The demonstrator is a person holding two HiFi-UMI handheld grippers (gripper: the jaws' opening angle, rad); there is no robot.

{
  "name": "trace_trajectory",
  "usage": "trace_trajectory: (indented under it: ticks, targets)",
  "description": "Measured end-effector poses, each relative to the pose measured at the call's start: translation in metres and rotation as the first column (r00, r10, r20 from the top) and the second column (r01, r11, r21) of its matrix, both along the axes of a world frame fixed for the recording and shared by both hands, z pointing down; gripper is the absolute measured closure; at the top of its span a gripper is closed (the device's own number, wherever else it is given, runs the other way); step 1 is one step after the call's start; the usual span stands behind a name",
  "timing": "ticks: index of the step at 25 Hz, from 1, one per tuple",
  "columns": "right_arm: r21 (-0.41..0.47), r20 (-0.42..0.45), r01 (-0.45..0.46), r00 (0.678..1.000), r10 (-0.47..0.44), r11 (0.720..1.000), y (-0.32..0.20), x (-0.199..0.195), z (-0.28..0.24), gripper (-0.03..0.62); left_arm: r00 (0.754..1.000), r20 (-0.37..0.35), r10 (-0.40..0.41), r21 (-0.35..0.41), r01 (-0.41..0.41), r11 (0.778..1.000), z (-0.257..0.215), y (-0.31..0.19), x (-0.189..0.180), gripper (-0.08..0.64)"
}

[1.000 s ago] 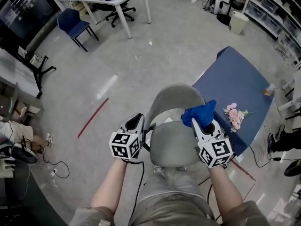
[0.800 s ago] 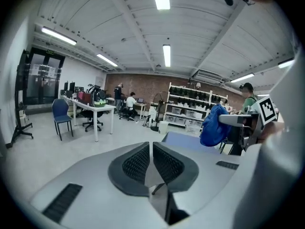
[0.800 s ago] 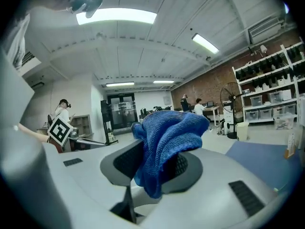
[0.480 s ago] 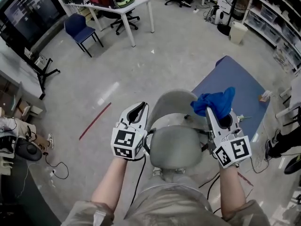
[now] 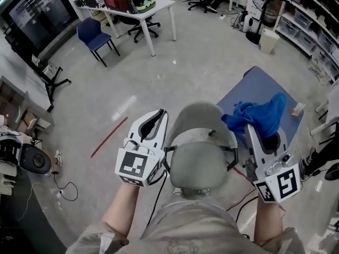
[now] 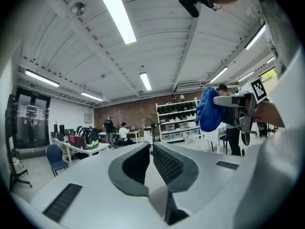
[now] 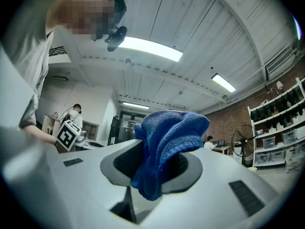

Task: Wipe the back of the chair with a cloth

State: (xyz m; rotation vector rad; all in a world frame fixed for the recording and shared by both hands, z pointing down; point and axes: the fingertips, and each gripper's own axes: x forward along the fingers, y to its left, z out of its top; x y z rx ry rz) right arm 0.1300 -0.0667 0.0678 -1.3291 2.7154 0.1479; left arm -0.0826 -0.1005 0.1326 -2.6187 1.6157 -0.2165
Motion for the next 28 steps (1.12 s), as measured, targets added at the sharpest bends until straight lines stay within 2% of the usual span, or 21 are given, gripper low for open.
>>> trace_trajectory:
  ticks: [3, 6, 11, 15, 19, 23, 28]
  targets:
    - [0.001, 0.025, -0.001, 1.0, 0.001, 1.0, 0.011, 0.007, -0.008, 0.466, 1.0, 0.005, 0.017, 0.041, -0.017, 0.999, -0.015, 0.011, 0.005, 0.523]
    - [-0.005, 0.024, -0.002, 1.0, 0.003, 1.0, 0.023, 0.009, -0.007, 0.466, 1.0, 0.027, 0.001, 0.065, -0.002, 0.998, -0.027, 0.021, 0.006, 0.523]
    - [-0.003, -0.067, 0.009, 0.998, -0.009, 1.0, 0.039, 0.001, 0.013, 0.466, 1.0, 0.018, 0.019, 0.073, -0.02, 0.997, -0.026, 0.036, 0.014, 0.523]
    - [0.001, -0.099, 0.008, 0.995, -0.008, 1.0, 0.048, -0.014, 0.02, 0.466, 1.0, -0.005, 0.03, 0.058, -0.029, 0.998, -0.018, 0.046, 0.02, 0.523]
    - [-0.005, -0.135, 0.044, 0.99, -0.044, 0.999, 0.056, -0.019, 0.03, 0.466, 0.999, -0.007, 0.032, 0.026, -0.032, 0.999, -0.008, 0.056, 0.024, 0.523]
    - [-0.036, -0.111, 0.024, 0.993, -0.028, 0.999, 0.052, -0.016, 0.033, 0.466, 0.999, 0.002, 0.037, 0.002, -0.037, 0.999, 0.005, 0.061, 0.03, 0.523]
    - [-0.046, -0.131, 0.037, 0.99, -0.042, 0.998, 0.051, -0.016, 0.043, 0.466, 0.999, 0.001, 0.033, -0.019, -0.033, 0.999, 0.014, 0.061, 0.033, 0.523]
